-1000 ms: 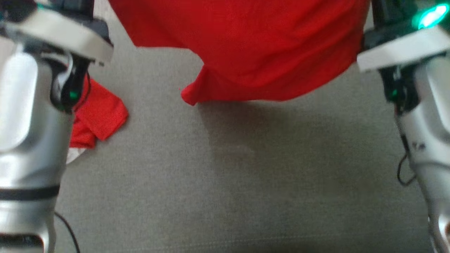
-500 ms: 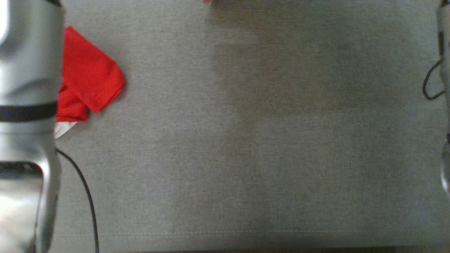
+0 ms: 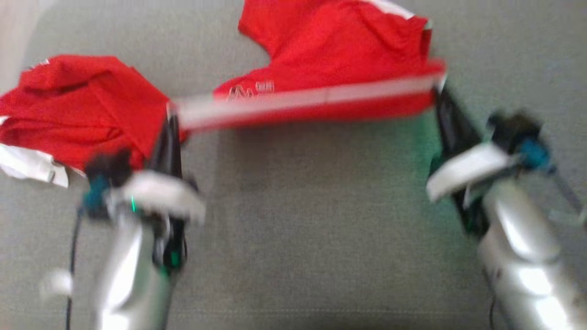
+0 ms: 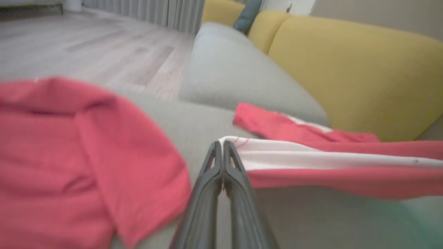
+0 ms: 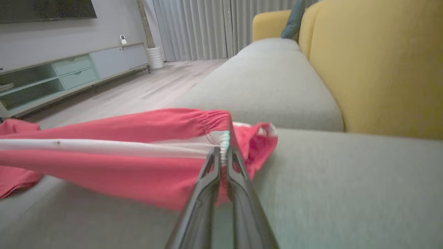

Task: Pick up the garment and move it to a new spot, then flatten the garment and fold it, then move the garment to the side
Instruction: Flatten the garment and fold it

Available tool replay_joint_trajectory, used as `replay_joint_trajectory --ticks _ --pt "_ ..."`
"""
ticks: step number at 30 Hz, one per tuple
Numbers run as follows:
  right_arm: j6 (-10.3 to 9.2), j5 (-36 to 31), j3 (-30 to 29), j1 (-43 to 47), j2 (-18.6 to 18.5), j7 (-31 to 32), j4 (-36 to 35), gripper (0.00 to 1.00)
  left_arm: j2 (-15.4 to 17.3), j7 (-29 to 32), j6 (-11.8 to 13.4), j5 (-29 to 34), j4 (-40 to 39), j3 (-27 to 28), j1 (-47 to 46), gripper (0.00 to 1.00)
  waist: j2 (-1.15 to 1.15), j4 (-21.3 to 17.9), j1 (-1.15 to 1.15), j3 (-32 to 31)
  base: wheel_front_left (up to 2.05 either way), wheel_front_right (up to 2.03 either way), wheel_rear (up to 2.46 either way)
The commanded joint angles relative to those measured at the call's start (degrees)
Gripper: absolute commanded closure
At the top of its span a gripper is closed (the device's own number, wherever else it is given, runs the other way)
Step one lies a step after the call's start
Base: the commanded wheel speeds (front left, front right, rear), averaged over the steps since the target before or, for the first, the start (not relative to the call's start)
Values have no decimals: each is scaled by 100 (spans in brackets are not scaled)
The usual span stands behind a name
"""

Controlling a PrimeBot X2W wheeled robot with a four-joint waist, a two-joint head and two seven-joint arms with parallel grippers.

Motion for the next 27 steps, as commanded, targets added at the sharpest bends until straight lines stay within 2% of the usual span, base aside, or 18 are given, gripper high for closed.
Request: replay_joint_trajectory --ticks 1,5,8,16,22,27 --pt "36 58 46 50 -12 -36 -215 100 112 -35 1 -8 -204 270 -71 100 0 -29 0 -262 0 0 0" --pt "36 234 41 967 40 -36 -366 100 75 -35 -27 -129 -256 210 853 100 0 -36 0 -660 0 0 0" --pt "36 319 -35 1513 69 -37 -452 100 72 -35 62 -353 -375 87 1325 100 0 -53 0 -930 0 0 0" --pt "36 461 -142 2422 91 -37 -672 100 71 -35 214 -301 -782 27 1913 100 0 -240 0 -1197 0 0 0" --pt "36 493 -207 2360 106 -37 -941 100 71 -36 106 67 -956 49 1519 100 0 -485 0 -868 0 0 0" --pt "36 590 -226 1741 311 -37 -994 100 346 -36 -143 478 -549 29 252 100 0 -670 0 -338 0 0 0"
